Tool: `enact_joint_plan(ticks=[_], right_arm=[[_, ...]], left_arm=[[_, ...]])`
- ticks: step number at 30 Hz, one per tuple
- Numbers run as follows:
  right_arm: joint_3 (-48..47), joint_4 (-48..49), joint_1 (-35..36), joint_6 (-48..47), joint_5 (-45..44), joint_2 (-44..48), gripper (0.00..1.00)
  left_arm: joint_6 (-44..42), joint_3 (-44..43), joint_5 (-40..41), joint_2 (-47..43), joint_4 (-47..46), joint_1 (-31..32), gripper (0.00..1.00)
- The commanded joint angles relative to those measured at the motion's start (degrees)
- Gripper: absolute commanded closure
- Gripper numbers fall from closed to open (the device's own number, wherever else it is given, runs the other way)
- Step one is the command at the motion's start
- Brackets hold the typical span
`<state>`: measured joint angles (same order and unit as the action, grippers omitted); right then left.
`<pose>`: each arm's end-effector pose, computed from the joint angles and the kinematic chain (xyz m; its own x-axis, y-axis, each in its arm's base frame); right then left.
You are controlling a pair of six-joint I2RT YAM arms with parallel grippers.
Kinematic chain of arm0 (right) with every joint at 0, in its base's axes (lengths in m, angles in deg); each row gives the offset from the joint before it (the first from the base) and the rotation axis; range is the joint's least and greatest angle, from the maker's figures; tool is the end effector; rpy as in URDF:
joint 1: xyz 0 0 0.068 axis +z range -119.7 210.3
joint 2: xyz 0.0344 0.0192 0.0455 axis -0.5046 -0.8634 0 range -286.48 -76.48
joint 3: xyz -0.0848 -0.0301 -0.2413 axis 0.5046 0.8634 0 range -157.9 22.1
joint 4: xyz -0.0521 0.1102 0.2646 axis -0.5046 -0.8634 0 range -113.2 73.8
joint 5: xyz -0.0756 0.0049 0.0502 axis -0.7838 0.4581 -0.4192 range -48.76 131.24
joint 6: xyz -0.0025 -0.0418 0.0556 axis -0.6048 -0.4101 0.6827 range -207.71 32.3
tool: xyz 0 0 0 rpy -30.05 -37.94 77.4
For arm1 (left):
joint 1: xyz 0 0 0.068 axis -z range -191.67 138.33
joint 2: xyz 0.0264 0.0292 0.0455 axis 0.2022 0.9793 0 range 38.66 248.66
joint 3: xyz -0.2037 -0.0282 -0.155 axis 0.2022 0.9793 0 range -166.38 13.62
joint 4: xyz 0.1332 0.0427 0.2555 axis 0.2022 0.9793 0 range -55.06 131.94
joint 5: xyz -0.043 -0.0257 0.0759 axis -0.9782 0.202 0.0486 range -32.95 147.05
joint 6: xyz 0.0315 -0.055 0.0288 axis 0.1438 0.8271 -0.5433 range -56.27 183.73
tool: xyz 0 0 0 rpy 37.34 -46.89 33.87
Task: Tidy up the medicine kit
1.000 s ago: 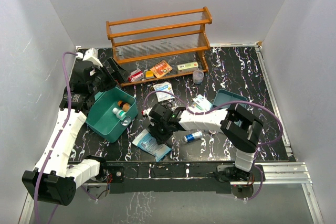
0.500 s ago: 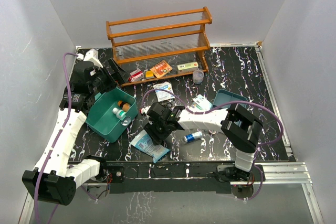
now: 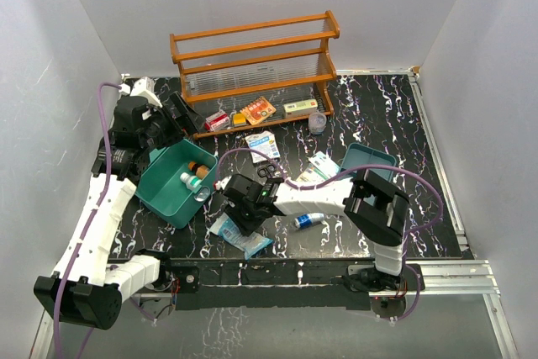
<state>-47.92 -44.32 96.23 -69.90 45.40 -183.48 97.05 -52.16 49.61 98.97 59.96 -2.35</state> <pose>0.1612 0.3711 0.1140 -0.6345 -0.6725 -0.3809 -0.7657 0.6140 0.1914 0.2844 -0.0540 0.3716 -0.4303 -0.4814 -0.7636 0.0531 0.8309 -0.5538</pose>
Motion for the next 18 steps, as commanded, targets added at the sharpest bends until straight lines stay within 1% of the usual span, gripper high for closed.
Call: enact_joint_plan(ticks=[1,2,3,8,10,14,18], right_arm=[[-1.1,0.3,0.5,0.7,-6.2,-1.0,0.91],[-1.1,0.4,0.5,0.8,-7.2,-0.6,0.96],[-1.1,0.3,0.5,0.8,-8.1,-0.1,0.99],[-1.7,-0.4,0.5,-0.5,-12.3,6.0,1.0],[-1.6,-0.1,0.5,-1.4,-14.3,10.1,1.0],[0.0,1.3,0.5,-2.5,-18.8,17.6,1.0],[1.5,4.4,0.5,-4.0,-21.4,23.4,1.0]], left_arm=[[-1.3,-2.4,1.0,-2.1,1.3,-0.3,0.05],[-1.4,-2.3,0.8,-2.2,1.1,-0.3,0.05],[-1.4,-2.1,0.6,-2.2,1.1,-0.3,0.05],[-1.7,-1.0,-0.5,-3.0,1.3,-0.3,0.05],[-2.6,-0.4,-3.0,-3.2,1.1,-0.2,0.05],[-5.3,1.7,-12.5,-3.3,-0.7,-0.3,0.05],[-8.3,4.3,-28.9,-2.7,-3.7,-0.3,0.07]])
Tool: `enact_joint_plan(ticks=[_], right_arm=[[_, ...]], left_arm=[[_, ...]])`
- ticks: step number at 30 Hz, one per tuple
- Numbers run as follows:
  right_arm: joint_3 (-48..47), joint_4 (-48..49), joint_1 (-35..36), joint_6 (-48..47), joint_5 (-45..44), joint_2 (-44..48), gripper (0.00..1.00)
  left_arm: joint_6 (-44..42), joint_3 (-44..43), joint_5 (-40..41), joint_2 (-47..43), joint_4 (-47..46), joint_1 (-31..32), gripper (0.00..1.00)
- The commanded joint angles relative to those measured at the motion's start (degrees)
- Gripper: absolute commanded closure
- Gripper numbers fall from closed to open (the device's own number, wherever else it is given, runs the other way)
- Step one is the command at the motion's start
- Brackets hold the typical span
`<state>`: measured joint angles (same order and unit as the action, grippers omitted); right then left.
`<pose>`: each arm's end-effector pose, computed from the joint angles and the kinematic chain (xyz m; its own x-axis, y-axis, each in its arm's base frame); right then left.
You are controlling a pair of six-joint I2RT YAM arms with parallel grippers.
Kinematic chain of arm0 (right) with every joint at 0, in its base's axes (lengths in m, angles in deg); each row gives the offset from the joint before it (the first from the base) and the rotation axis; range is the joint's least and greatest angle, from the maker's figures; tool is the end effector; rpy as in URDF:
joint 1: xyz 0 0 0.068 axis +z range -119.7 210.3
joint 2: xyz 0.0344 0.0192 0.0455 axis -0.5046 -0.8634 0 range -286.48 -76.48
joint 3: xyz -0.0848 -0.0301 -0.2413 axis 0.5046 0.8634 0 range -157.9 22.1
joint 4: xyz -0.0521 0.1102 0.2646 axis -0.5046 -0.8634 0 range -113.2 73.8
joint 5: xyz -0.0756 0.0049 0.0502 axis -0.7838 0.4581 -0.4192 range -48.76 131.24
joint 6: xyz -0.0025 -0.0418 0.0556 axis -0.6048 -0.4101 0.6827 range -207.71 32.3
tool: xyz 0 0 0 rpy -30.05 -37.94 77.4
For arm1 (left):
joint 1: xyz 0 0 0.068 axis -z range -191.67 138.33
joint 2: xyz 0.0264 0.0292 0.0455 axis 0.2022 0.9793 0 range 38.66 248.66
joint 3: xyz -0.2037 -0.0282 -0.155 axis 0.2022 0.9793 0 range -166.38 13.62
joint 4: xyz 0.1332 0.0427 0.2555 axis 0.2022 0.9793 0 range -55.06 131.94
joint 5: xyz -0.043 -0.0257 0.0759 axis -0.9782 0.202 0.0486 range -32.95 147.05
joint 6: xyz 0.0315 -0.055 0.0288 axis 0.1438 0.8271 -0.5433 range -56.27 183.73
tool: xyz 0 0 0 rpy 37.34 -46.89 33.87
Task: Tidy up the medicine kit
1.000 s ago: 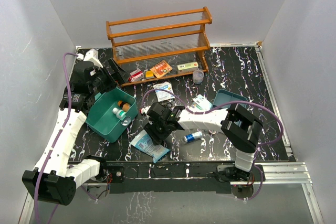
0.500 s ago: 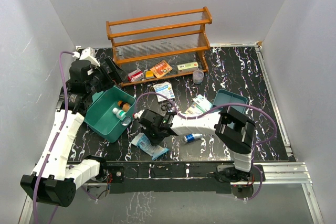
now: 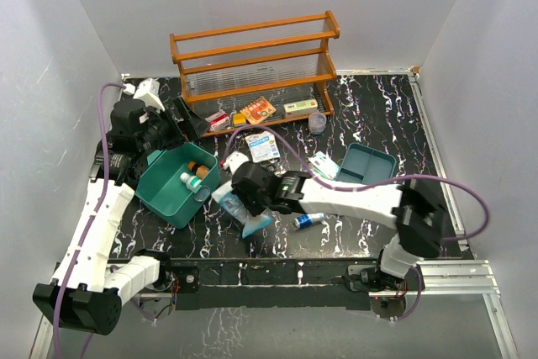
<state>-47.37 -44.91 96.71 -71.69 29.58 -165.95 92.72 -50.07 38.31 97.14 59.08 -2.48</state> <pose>0.1640 0.3470 0.2262 -0.5219 -0.5199 -0.6763 -0.7284 0.6842 0.0361 0.2745 -0.0628 0.3685 -0.4988 -0.3843 -0.7768 0.2392 0.8004 -0.5496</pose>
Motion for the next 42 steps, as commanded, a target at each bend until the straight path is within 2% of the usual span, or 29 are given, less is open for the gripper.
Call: enact_joint_plan(ticks=[1,7,11,18,21,27,29,31,34,36,37,40,42], right_arm=[[1.1,5.8,0.0,-2.5,-5.8,7.1,1.0],[1.9,10.6,0.0,-6.6,-4.1,10.6,1.0],[1.2,11.1,0.0,-9.5,-2.5,10.6,1.0],[-0.1,12.2,0.0,-15.6,1.1,10.8,1.0],[0.1,13.4,0.0,-17.4,2.0,10.7,1.0],[-0.2,15.4,-0.1,-18.4,3.0,10.1,1.0],[-0.4,15.4,-0.1,-18.1,3.1,10.0,1.0],[-0.4,15.8,-0.1,-17.5,3.9,10.1,1.0],[-0.4,15.9,-0.3,-17.1,4.7,9.9,0.99],[-0.4,15.5,-0.4,-16.5,4.3,10.0,0.96],[-0.4,15.1,-0.5,-15.4,3.6,10.1,0.9],[0.1,14.7,-0.7,-12.1,0.3,10.9,0.61],[0.3,14.4,-0.7,-9.1,-1.9,11.5,0.45]], left_arm=[[-5.3,2.6,-20.5,-0.7,-2.9,-0.1,0.07],[-15.4,2.8,-30.9,-0.6,0.7,-0.1,0.08],[-19.0,4.5,-37.4,0.0,3.8,-0.1,0.08],[-21.8,6.1,-36.6,2.9,6.7,-0.1,0.14],[-22.7,6.2,-39.2,4.5,7.0,-0.2,0.18],[-24.9,7.1,-49.5,6.0,7.0,-0.2,0.36],[-26.8,6.3,-51.8,6.3,9.2,-0.2,0.46],[-27.4,6.2,-53.2,5.9,8.8,-0.1,0.57],[-27.8,6.6,-52.8,5.5,7.8,-0.1,0.67],[-30.6,5.7,-51.6,5.9,10.2,-0.2,0.75],[-31.8,5.1,-51.2,6.0,11.1,-0.2,0.8],[-32.8,3.5,-47.9,5.8,11.6,-0.1,0.88],[-31.1,3.1,-45.1,4.9,9.6,-0.1,0.9]])
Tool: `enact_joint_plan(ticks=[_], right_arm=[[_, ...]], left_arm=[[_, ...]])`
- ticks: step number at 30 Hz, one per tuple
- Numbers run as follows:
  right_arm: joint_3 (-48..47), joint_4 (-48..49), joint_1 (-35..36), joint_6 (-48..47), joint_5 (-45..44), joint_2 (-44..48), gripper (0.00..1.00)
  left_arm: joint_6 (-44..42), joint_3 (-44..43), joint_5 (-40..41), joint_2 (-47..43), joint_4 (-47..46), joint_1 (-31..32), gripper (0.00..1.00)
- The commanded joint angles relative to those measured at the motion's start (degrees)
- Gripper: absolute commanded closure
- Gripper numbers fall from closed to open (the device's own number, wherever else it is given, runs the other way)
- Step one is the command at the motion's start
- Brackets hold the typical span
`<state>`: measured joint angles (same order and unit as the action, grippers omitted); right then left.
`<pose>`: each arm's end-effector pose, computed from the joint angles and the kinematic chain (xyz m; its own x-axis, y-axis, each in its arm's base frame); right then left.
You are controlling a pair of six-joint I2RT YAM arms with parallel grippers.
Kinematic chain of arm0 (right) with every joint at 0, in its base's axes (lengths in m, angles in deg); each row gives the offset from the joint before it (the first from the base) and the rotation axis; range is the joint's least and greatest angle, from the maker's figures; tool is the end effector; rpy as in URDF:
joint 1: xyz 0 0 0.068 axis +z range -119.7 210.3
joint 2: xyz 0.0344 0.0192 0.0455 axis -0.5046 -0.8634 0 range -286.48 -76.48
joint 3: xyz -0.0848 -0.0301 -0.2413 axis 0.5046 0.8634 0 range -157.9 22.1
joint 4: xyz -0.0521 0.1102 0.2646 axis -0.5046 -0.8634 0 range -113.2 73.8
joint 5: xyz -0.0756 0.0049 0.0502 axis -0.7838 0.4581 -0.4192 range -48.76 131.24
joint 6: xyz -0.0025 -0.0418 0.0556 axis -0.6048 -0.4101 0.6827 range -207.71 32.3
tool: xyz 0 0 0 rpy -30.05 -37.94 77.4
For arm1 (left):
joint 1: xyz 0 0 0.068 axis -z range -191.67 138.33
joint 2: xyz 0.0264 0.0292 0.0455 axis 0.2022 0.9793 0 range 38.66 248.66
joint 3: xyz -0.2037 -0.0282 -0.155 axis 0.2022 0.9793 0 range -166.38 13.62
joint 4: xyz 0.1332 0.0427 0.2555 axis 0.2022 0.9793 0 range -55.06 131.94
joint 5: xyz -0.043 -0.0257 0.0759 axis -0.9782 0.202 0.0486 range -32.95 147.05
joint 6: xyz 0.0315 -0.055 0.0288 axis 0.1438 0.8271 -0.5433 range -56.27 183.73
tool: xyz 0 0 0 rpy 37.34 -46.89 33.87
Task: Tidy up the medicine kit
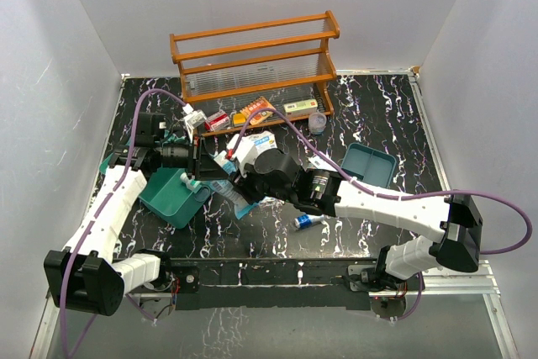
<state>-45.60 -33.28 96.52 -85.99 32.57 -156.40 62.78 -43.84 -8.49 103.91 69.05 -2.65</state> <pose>0.1582 0.3379 0.2943 -0.2227 -0.4320 -0.8740 -0.8453 0.5322 -0.0476 0.2594 -0.0933 0.2957 -0.6474 0.1096 -0.7542 0.7447 0.3012 -0.5955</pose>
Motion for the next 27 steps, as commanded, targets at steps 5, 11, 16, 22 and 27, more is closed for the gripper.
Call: enact_joint_plan(ticks=[5,11,16,22,27], right_arm=[[-1.4,1.5,-0.5,15.2,-10.3,2.8,0.3],[-2.1,2.1,-0.9,32.7,-15.3,-0.6,0.26],[-8.6,1.6,-1.2,44.6,-14.2,-10.1,0.29],[-22.0,-7.8,-1.6,52.1,-14.7,-22.7,0.32],[-30.6,-16.0,-2.7,56.3,-19.7,-30.1,0.35]], left_arm=[[4.3,-3.7,21.0,-5.6,-3.8,0.0,0.88],[14.9,-9.0,55.5,-9.2,2.2,0.0,0.86],[19.0,-14.4,69.1,-11.3,11.3,0.0,0.85],[18.7,-17.9,76.5,-13.2,18.7,0.0,0.85],[18.0,-16.2,73.6,-13.8,19.0,0.0,0.84]])
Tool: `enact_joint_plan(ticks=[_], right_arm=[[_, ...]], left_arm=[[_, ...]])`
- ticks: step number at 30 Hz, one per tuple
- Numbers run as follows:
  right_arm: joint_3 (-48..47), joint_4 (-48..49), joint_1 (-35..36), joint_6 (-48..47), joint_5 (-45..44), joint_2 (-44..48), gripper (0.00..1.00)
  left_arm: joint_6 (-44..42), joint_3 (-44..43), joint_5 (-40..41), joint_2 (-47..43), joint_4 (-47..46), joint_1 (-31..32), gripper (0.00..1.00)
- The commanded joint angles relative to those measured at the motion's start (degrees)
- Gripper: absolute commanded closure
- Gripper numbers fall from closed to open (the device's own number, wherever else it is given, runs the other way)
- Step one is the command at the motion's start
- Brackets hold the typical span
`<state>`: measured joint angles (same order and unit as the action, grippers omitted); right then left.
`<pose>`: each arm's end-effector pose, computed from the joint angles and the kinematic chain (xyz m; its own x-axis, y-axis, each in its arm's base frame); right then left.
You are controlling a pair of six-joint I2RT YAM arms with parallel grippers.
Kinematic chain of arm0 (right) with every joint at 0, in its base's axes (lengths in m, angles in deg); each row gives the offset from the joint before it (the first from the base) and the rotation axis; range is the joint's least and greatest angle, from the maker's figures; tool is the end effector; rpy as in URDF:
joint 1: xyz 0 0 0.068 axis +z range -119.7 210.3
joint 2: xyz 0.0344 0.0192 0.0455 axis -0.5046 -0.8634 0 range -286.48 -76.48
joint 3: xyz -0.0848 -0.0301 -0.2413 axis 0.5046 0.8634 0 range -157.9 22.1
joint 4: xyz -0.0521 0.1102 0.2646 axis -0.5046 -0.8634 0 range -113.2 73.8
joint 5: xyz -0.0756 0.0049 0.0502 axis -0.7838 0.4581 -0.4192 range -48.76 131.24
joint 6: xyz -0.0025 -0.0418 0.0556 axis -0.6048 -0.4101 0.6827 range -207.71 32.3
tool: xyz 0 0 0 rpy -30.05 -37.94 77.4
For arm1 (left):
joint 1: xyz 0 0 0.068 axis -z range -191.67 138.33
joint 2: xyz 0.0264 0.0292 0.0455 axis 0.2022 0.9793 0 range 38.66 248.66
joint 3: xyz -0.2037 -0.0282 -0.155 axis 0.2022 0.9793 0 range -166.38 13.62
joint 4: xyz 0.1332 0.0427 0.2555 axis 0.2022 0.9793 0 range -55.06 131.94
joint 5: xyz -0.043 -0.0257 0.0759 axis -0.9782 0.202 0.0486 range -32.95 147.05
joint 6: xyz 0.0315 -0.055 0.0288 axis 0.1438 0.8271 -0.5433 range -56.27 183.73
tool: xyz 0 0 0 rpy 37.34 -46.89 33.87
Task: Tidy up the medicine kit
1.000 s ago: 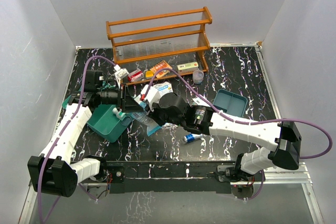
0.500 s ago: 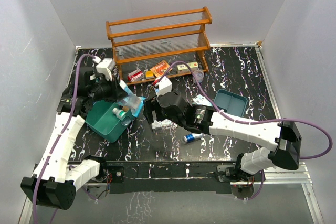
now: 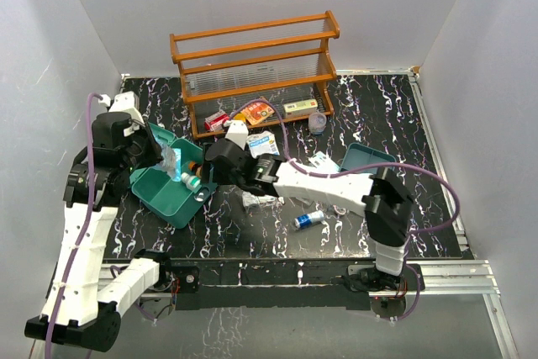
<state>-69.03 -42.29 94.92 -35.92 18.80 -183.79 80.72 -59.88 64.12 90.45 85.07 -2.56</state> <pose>0.2208 0.4151 0.2460 -0.7393 0.1360 -0.6595 -0.2151 0.8804 0.4226 0.2142 -0.0272 0.4046 -0.4641 -0.2193 -0.8582 -0.0895 0.9755 -0.2009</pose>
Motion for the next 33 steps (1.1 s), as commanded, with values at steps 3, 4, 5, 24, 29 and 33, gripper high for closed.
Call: enact_joint_plan(ticks=[3,4,5,24,29,33], right_arm=[[-8.9,-8.2,-2.4,7.0,-6.5,-4.9,0.37],[-9.3,-8.3,-3.0,6.9,-5.5,-5.7,0.38],[-10.0,-8.3,-3.9,6.5,-4.2,-6.6,0.4],[-15.4,-16.0,-8.3,-5.3,-2.5,-10.6,0.51],[-15.7,-16.0,-8.6,-9.5,-4.0,-10.5,0.52],[-15.8,-15.0,-9.2,-11.5,-1.9,-10.3,0.5]], left_arm=[[-0.6,1.6,-1.1,0.2,2.6,-0.1,0.84],[-0.6,2.1,-1.5,0.5,2.6,-0.1,0.84],[-0.4,2.7,-1.7,0.8,2.5,-0.1,0.84],[0.6,11.7,-15.5,7.7,2.9,-0.1,0.84],[-0.5,12.6,-17.8,10.0,1.6,-0.1,0.84],[0.6,12.9,-14.9,12.5,2.9,-0.1,0.84]])
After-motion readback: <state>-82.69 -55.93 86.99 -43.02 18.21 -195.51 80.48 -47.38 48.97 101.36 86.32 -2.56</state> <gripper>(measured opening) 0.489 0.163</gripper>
